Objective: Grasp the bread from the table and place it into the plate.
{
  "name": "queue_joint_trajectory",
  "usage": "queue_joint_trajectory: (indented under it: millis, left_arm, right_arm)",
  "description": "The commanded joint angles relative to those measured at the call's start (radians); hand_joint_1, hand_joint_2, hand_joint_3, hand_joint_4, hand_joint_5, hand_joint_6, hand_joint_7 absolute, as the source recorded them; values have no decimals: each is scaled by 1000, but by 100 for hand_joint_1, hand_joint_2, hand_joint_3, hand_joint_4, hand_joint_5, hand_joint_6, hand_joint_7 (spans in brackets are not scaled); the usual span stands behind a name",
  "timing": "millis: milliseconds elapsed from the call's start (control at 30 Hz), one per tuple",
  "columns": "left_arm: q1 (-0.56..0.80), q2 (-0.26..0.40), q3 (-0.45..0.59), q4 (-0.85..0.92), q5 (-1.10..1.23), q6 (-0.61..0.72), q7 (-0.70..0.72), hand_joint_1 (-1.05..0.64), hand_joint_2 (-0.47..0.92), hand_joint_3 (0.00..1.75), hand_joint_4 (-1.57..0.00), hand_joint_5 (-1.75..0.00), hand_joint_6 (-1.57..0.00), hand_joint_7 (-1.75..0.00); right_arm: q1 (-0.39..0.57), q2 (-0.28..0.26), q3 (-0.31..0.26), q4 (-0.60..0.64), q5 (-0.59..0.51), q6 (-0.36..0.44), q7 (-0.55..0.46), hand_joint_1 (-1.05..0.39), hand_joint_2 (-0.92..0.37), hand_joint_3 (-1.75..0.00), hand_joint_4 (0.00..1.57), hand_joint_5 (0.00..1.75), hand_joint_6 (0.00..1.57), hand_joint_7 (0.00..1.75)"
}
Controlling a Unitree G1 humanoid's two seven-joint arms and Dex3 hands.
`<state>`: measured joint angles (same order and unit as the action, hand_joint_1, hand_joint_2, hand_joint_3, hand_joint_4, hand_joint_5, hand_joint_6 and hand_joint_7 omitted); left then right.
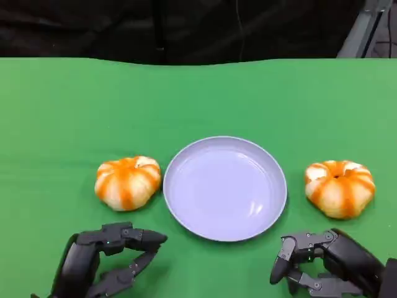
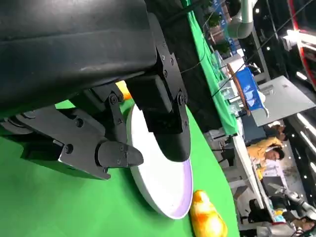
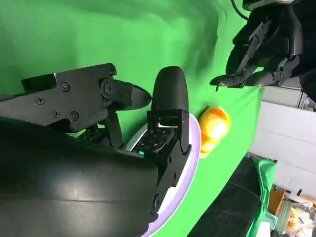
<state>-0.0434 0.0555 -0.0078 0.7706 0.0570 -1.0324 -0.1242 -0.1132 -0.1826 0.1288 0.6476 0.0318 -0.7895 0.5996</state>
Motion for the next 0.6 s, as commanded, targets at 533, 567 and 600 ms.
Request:
queue_joint_trajectory:
  millis: [533, 567, 600]
  left_arm:
    - [25, 2, 3, -42, -53, 70, -25, -15, 92, 15, -89, -32, -99, -2]
    - [26, 2, 2, -45, -54, 72, -26, -15, 92, 15, -90, -31, -99, -2]
    - [27, 2, 2, -48, -54, 74, -27, -15, 92, 15, -90, -31, -99, -2]
  right_arm:
    - [3, -16, -4, 0, 4, 1, -3, -4, -91, -49, 71, 159, 80, 107]
    - [3, -16, -4, 0, 4, 1, -3, -4, -91, -50, 71, 159, 80, 107]
    - [3, -16, -4, 0, 4, 1, -3, -4, -91, -50, 71, 159, 80, 107]
